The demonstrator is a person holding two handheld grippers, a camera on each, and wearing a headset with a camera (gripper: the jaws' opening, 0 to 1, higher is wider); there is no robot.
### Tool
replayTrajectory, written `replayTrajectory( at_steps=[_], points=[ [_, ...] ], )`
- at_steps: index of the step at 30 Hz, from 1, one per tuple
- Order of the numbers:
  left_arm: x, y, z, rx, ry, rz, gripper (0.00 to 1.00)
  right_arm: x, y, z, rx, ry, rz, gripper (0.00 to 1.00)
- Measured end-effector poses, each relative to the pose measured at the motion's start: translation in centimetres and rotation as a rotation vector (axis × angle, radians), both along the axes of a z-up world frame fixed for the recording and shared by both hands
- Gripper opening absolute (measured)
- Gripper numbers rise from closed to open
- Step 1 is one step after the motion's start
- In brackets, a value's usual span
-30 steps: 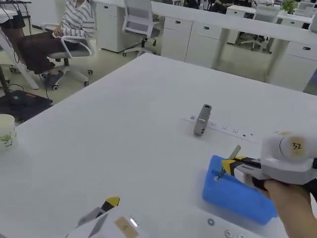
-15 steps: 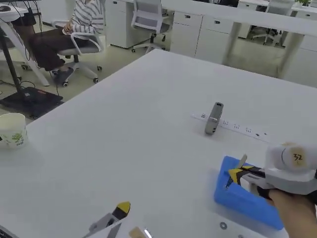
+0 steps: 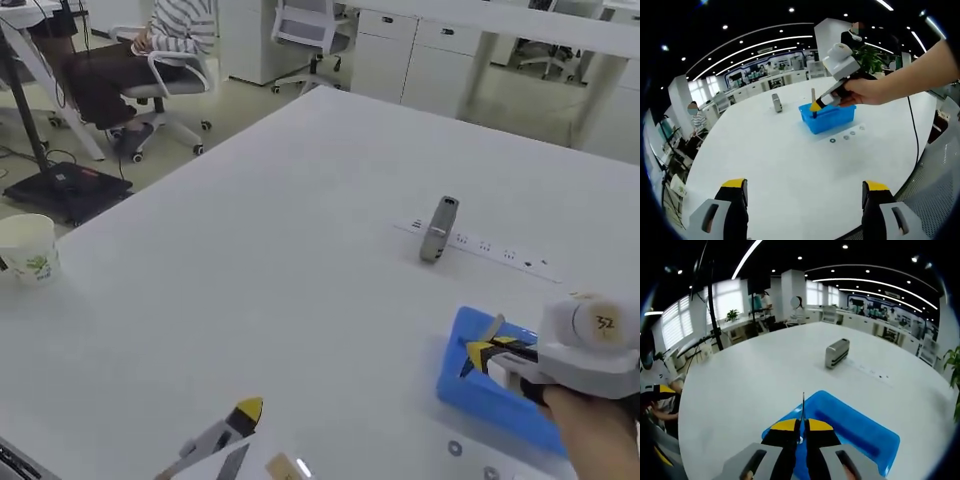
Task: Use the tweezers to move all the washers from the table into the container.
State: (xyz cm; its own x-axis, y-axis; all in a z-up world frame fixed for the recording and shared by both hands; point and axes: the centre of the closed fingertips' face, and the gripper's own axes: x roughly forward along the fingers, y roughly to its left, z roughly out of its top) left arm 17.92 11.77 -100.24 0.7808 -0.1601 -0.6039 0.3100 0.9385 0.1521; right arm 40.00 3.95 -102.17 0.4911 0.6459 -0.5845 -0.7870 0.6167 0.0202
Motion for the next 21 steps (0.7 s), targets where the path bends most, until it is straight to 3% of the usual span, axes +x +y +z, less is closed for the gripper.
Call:
replayTrajectory(
  at_steps=[10,14,21],
  points=[
    [0.0,0.1,-0.1,0.004,0.002,0.002,0.97,-0.4,0.2,0.5,-0.005,-0.011,0.005,0.03],
    [0.0,0.0,0.0,0.006,0.0,-0.001,0.97,-0.7,0.1,2.2,0.033,-0.016,-0.004,0.03],
    [0.0,0.1,0.2,0.001,-0.011,0.004,0.97,-2.6,-0.8,4.5,0.118,0.016,-0.028,0.03]
  ],
)
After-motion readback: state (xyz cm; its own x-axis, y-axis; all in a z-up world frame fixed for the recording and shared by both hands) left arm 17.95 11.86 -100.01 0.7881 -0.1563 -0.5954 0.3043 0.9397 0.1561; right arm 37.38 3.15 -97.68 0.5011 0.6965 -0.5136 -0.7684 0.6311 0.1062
